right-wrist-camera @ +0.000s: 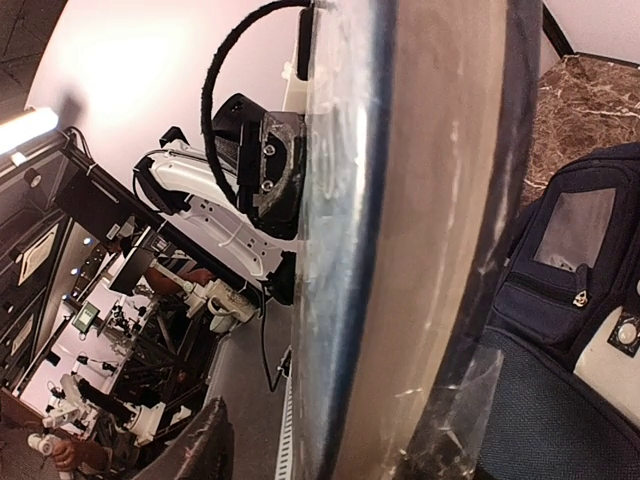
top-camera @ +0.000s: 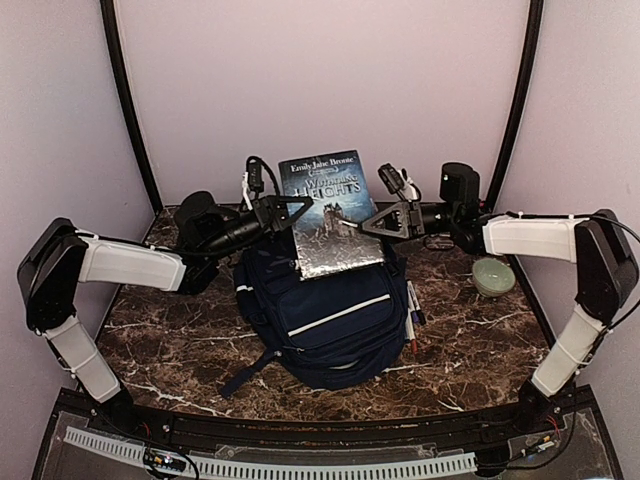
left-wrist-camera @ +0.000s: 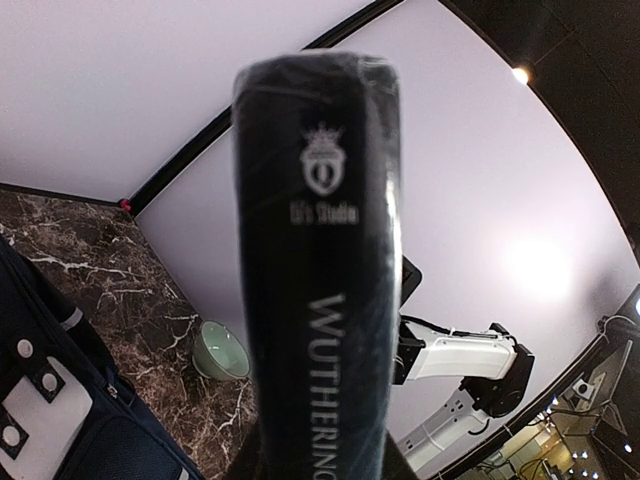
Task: Pack the student bag
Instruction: Pass from the left arm to the right, then pick up the largest pocket of the bag from the student bag.
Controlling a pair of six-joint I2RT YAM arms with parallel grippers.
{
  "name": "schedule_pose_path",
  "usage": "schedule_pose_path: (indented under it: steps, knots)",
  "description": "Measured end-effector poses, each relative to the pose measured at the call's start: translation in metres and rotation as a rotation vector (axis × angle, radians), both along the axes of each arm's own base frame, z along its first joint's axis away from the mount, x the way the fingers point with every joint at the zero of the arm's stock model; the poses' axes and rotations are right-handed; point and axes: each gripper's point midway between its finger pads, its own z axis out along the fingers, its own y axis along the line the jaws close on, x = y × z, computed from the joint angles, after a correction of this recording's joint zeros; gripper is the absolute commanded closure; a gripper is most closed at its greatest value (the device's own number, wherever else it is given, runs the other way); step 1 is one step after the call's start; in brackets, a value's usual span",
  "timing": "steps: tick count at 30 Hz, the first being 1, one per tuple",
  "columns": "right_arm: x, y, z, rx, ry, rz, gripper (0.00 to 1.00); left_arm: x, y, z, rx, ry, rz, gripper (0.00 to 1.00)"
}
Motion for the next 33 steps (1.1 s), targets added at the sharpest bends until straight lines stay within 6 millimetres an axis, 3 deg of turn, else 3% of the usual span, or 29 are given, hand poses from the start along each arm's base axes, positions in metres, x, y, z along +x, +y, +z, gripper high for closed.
schedule_pose_path:
  steps: [9,14,19,22,26,29,33]
  knots:
    - [0.005,0.005,-0.015,-0.032,0.069,-0.008,0.83,0.004,-0.004,-0.005,0.005,0.008,-0.005,0.98]
    - [0.006,0.005,-0.014,-0.036,0.072,-0.005,1.00,0.005,-0.005,-0.004,0.006,0.001,-0.006,0.60]
    - [0.014,-0.002,-0.016,-0.061,0.104,-0.028,1.00,0.013,-0.003,-0.008,0.063,-0.006,0.046,0.52]
    - [0.030,-0.023,-0.016,-0.096,0.184,-0.078,1.00,0.015,0.001,-0.020,0.175,-0.003,0.099,0.52]
    - [0.055,-0.069,-0.010,-0.169,0.368,-0.236,1.00,0.008,-0.003,-0.028,0.359,-0.060,0.141,0.52]
    - [0.061,-0.106,-0.001,-0.203,0.477,-0.352,1.00,-0.013,-0.030,-0.033,0.512,-0.144,0.105,0.52]
    - [0.046,-0.140,0.008,-0.226,0.608,-0.432,1.00,-0.053,-0.071,-0.058,0.709,-0.257,0.003,0.53]
